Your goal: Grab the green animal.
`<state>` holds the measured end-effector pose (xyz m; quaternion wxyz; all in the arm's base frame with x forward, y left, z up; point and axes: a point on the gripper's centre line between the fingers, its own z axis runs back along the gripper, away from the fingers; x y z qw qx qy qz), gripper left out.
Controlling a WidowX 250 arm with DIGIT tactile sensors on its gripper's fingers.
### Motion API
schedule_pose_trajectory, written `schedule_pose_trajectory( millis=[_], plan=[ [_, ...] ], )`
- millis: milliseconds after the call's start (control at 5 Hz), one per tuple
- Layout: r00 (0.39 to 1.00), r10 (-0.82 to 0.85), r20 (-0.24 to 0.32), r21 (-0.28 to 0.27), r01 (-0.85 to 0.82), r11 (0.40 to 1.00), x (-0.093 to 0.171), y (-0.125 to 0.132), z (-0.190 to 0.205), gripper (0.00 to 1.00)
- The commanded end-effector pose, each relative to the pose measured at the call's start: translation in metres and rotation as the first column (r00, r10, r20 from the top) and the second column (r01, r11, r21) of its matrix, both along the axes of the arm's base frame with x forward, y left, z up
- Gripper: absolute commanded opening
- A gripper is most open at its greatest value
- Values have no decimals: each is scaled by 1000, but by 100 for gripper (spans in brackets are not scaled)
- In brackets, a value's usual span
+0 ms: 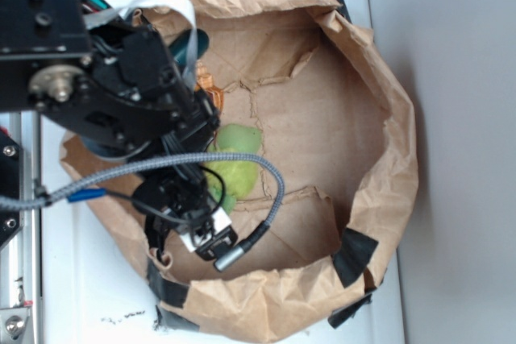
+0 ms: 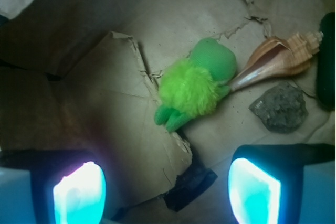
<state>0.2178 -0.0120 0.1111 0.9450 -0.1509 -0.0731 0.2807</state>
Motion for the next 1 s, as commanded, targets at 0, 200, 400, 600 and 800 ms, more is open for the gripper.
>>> schedule_pose_trajectory(
  millis=[0, 200, 400, 600, 800],
  plan=[
    [997, 72, -30, -7, -72, 997, 20, 19, 29, 100],
    [989, 140, -43, 44, -138, 989, 38, 28, 4, 100],
    [996, 88, -26, 93, -85, 992, 32, 28, -12, 100],
    [998, 58, -35, 131, -53, 990, 21, 25, -21, 100],
    [996, 75, -49, 172, -66, 983, 31, 17, -42, 100]
  ],
)
